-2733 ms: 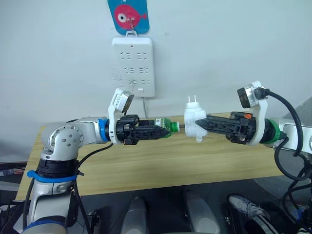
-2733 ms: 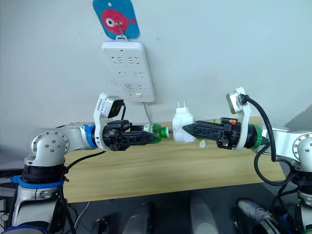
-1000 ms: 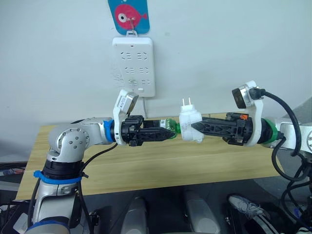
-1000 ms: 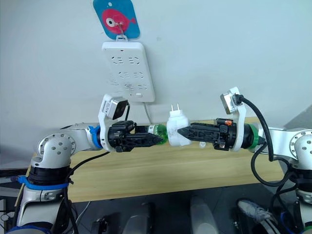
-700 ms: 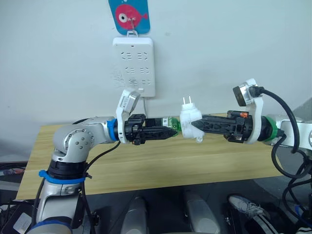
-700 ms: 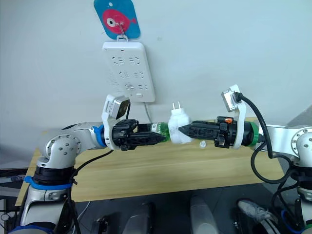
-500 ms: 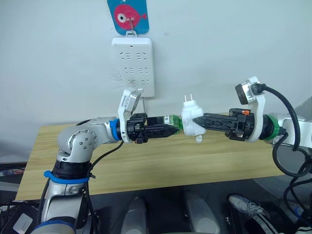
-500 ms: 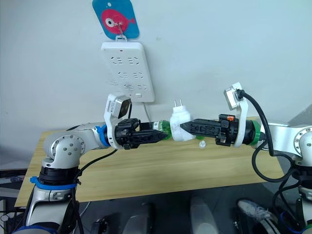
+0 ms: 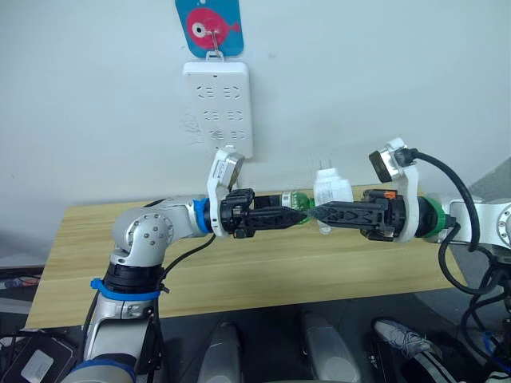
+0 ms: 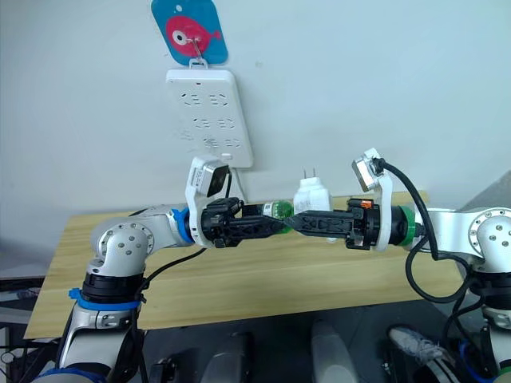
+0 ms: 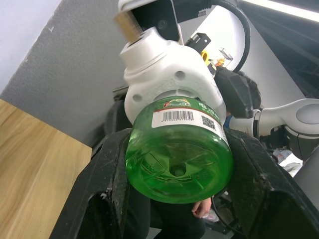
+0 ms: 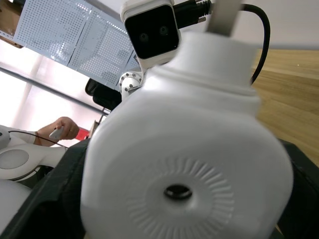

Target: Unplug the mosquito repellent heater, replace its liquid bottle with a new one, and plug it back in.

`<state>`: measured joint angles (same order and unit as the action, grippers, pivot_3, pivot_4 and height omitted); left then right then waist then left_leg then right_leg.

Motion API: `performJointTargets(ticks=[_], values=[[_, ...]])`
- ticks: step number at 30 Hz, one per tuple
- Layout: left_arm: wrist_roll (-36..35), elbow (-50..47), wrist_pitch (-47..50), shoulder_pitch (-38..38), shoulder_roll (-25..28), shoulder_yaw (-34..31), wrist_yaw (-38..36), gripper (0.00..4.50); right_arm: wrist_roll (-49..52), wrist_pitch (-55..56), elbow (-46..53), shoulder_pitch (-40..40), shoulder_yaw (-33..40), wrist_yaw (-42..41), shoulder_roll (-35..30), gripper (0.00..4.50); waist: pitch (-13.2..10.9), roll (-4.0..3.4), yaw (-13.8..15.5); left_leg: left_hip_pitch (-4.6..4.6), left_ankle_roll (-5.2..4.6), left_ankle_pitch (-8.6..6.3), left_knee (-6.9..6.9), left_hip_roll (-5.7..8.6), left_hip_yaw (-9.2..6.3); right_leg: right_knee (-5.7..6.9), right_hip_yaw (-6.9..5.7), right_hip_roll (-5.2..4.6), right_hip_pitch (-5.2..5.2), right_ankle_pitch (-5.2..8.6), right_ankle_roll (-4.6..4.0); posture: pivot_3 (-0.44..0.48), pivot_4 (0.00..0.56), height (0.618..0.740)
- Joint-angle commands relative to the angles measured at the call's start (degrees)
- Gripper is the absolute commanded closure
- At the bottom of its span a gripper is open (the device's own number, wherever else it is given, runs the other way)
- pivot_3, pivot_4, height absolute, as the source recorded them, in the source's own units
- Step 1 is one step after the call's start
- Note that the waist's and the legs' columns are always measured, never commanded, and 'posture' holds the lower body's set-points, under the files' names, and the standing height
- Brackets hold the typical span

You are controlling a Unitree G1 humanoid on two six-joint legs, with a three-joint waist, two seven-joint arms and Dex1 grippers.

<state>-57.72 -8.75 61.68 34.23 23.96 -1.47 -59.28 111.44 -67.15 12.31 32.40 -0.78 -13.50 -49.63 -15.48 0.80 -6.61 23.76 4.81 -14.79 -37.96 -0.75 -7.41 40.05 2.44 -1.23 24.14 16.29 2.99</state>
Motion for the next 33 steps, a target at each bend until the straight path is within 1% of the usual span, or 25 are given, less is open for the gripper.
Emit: performJointTargets(ticks=[1,5,8,11,13,14,15,17,18,20,21,22,24,27,29,30,31,33], values=[[-1.13,-0.62,-0.97,0.46,0.00,-1.18,0.32,2.18,1.56,0.07,1.00,0.57,1.47,-0.98,-0.97,0.00,0.00,0.00,0.00,0.00,0.00,0.00,0.00,0.00,0.01,0.00,0.00,0.00,0.00,0.00,0.00,-0.188,0.200,0.725],[-2.12,0.51,-0.54,1.12,-0.80,-2.32,1.65,2.18,0.96,-0.04,2.01,0.23,1.64,-1.26,-1.88,0.00,0.00,0.00,0.01,0.01,0.00,0.00,-0.01,0.00,0.00,0.00,0.00,0.00,0.00,0.00,0.00,-0.189,0.201,0.725],[-2.50,1.50,-0.49,1.68,-1.45,-3.07,2.87,2.18,-3.08,-0.73,4.88,-0.98,2.54,-3.77,-3.08,0.00,0.00,0.00,0.02,0.01,0.00,0.00,-0.01,0.01,0.01,-0.01,0.00,-0.01,0.00,0.00,0.00,-0.190,0.201,0.725],[-2.71,2.85,-0.32,2.59,-1.84,-3.75,3.83,2.18,-14.24,-0.29,12.31,-4.85,3.71,-10.16,-5.05,0.00,0.01,0.01,0.28,0.03,0.00,0.00,0.00,0.02,-0.04,-0.01,-0.04,-0.01,-0.01,0.00,0.00,-0.195,0.201,0.725],[-2.89,3.43,0.03,3.15,-1.81,-3.95,3.96,2.18,-21.26,2.31,16.16,-7.97,4.65,-14.59,-5.65,0.00,0.02,0.01,0.17,0.03,0.01,0.00,-0.01,0.01,-0.03,-0.04,-0.06,0.00,-0.01,0.00,0.01,-0.196,0.201,0.725],[-3.03,3.72,0.38,3.45,-1.66,-3.98,3.81,2.18,-22.37,4.18,16.82,-10.14,6.06,-15.20,-4.45,0.00,0.02,0.02,0.19,0.02,0.01,0.01,-0.01,0.02,-0.01,-0.03,-0.05,-0.01,-0.01,0.00,0.01,-0.199,0.201,0.725],[-3.17,3.92,0.73,3.64,-1.48,-3.97,3.65,2.18,-25.56,6.71,18.15,-12.09,7.17,-16.88,-3.69,0.00,0.03,0.03,0.14,0.02,0.01,0.00,-0.02,0.02,-0.03,-0.03,-0.06,-0.01,-0.02,0.00,0.01,-0.203,0.201,0.725],[-3.50,4.20,1.57,3.96,-0.91,-3.82,3.05,2.18,-32.16,9.55,19.90,-14.84,7.67,-20.31,-4.49,0.00,0.04,0.00,0.09,0.01,0.02,0.01,-0.04,0.02,0.01,0.00,-0.03,-0.02,-0.01,0.00,0.01,-0.205,0.200,0.725],[-3.92,4.31,2.28,4.12,-0.51,-3.77,2.71,2.18,-33.84,9.50,19.25,-15.47,7.86,-23.07,-5.75,0.35,0.04,0.00,0.06,0.00,0.03,0.01,-0.04,0.02,0.01,0.00,-0.02,-0.02,-0.02,0.00,0.02,-0.208,0.200,0.725],[-4.68,4.38,3.61,4.34,0.27,-3.72,2.05,2.18,-36.40,9.63,17.14,-16.04,8.13,-27.56,-7.63,0.81,0.04,0.00,0.03,-0.01,0.03,0.02,-0.05,0.02,0.02,0.01,-0.01,-0.02,-0.02,-0.01,0.03,-0.210,0.200,0.725],[-5.15,4.31,4.45,4.44,0.84,-3.61,1.52,2.18,-39.23,10.05,15.82,-15.90,7.51,-29.86,-9.13,1.20,0.04,0.00,0.02,-0.01,0.03,0.02,-0.05,0.01,0.01,0.01,-0.02,-0.01,-0.02,-0.01,0.03,-0.210,0.200,0.725],[-5.45,4.15,5.13,4.51,1.42,-3.43,0.94,2.18,-42.24,11.42,14.48,-15.85,7.08,-32.07,-9.90,1.48,0.04,0.00,0.02,-0.02,0.02,0.01,-0.06,0.01,0.01,0.01,-0.02,-0.01,-0.02,-0.01,0.03,-0.210,0.200,0.725],[-5.97,3.97,6.35,4.76,2.32,-3.21,0.02,2.18,-48.91,15.14,11.03,-14.78,5.42,-35.99,-10.76,2.27,0.04,0.00,0.00,-0.03,0.02,0.01,-0.06,0.01,0.02,0.02,-0.02,0.00,-0.02,-0.01,0.03,-0.210,0.200,0.725],[-6.52,3.54,7.54,5.03,3.31,-2.72,-1.15,2.18,-58.84,21.61,5.94,-11.57,1.69,-40.11,-9.97,3.27,0.04,0.00,-0.17,-0.04,0.03,0.01,-0.05,0.01,0.05,0.01,0.00,-0.01,-0.02,-0.01,0.03,-0.214,0.196,0.725],[-6.83,3.23,7.97,5.09,3.38,-2.66,-1.22,2.18,-63.20,24.64,3.34,-8.68,-0.64,-42.37,-8.30,4.04,0.04,0.00,-0.47,-0.04,0.04,0.02,-0.05,0.01,0.06,0.02,0.01,-0.01,-0.02,-0.01,0.03,-0.214,0.196,0.725],[-6.97,3.09,8.19,5.13,3.43,-2.62,-1.30,2.18,-64.97,25.87,2.15,-7.12,-1.65,-43.13,-7.12,4.34,0.05,0.01,-0.66,-0.04,0.07,0.04,-0.04,0.01,0.05,0.02,0.00,-0.01,-0.02,-0.01,0.03,-0.213,0.195,0.725],[-7.12,2.95,8.41,5.13,3.46,-2.62,-1.28,2.18,-66.25,26.59,1.19,-5.65,-2.55,-43.94,-5.97,4.50,0.04,0.00,-0.83,-0.05,0.09,0.05,-0.04,0.00,0.05,0.01,0.00,-0.01,-0.02,-0.01,0.02,-0.211,0.196,0.725],[-7.34,2.68,8.83,5.10,3.60,-2.54,-1.32,2.18,-68.18,27.49,0.16,-3.53,-3.91,-45.65,-4.03,4.50,0.04,0.00,-0.96,-0.04,0.15,0.09,-0.02,0.01,0.03,0.02,0.00,-0.02,-0.01,-0.01,0.03,-0.210,0.196,0.725]])
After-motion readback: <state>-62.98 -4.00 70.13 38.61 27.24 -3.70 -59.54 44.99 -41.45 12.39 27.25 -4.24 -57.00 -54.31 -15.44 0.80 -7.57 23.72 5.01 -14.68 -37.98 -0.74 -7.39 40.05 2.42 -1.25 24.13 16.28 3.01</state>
